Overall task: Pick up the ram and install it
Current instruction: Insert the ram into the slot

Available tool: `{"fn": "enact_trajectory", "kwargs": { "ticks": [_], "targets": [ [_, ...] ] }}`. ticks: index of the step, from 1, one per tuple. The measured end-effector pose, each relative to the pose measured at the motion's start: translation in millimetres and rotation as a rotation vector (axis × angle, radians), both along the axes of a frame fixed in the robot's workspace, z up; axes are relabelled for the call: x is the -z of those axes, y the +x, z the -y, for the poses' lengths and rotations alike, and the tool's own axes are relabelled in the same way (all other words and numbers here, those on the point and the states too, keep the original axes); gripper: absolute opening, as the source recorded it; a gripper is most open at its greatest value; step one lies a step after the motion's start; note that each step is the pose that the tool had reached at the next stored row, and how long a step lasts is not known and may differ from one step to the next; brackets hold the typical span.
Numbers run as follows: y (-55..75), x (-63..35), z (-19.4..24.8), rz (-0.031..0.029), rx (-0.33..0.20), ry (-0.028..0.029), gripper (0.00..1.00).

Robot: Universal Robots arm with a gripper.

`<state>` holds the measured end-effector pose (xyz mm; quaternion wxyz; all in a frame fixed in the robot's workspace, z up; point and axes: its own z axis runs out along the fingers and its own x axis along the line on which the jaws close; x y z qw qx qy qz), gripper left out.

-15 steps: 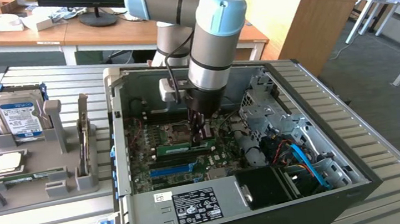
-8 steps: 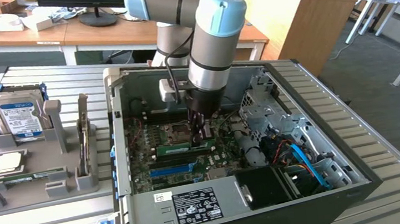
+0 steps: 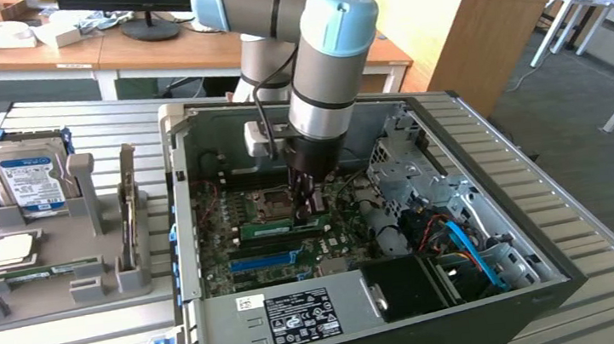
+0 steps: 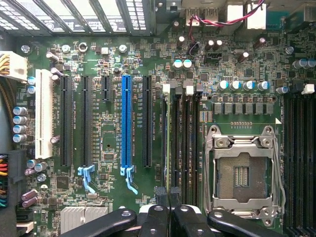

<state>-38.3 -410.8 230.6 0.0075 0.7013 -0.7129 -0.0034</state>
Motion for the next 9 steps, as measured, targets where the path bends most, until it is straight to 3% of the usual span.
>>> {"fn": "enact_trajectory", "kwargs": {
  "ticks": [9],
  "targets": [
    [0.0,0.5,0.0,0.0000,0.000,-0.0001,0.12]
  ]
}}
